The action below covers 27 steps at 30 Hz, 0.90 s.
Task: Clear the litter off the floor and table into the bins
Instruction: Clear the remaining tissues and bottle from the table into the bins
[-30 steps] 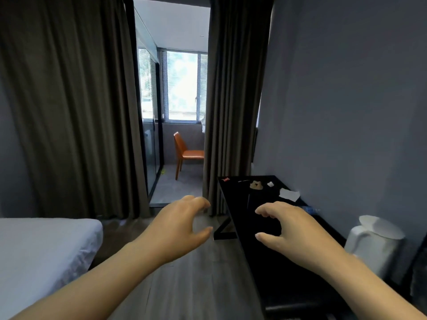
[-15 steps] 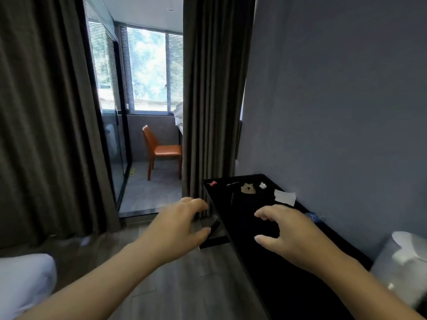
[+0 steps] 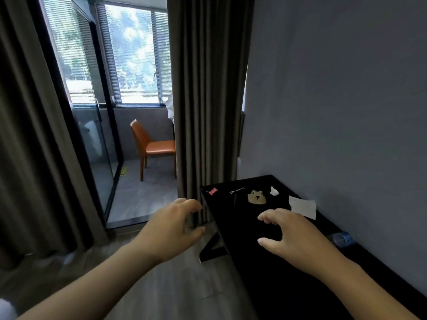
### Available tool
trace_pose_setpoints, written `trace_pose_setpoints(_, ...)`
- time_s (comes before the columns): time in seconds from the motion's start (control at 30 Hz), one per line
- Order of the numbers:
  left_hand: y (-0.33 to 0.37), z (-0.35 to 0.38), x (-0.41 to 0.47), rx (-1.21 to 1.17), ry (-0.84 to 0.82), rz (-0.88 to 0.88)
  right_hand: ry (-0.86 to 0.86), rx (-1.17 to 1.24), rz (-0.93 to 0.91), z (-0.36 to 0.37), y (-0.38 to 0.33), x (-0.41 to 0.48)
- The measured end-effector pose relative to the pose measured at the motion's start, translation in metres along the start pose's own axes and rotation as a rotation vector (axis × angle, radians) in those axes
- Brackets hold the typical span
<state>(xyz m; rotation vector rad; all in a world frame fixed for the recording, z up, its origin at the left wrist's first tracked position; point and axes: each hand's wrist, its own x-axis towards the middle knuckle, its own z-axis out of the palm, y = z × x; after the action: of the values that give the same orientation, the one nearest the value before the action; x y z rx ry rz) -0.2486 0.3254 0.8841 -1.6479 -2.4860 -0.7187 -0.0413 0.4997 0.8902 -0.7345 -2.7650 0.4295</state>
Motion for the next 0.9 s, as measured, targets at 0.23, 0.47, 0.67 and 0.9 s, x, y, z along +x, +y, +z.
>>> trace_pose_setpoints(0.23, -0.054, 0.033, 0.091, -0.032, -0.08, -0.011, -0.033, 0.001, 0.061, 0.028, 0.029, 0.095)
trace_pose_setpoints(0.47, -0.132, 0.068, 0.187, -0.081, -0.144, 0.053, -0.015, 0.02, 0.168, 0.07, 0.046, 0.192)
trace_pose_setpoints(0.67, -0.195, 0.081, 0.273, -0.109, -0.211, 0.131, -0.015, 0.044, 0.308, 0.094, 0.047, 0.267)
trace_pose_setpoints(0.9, -0.253, 0.132, 0.346, -0.16, -0.282, 0.127, -0.052, 0.086, 0.446, 0.128, 0.072, 0.327)
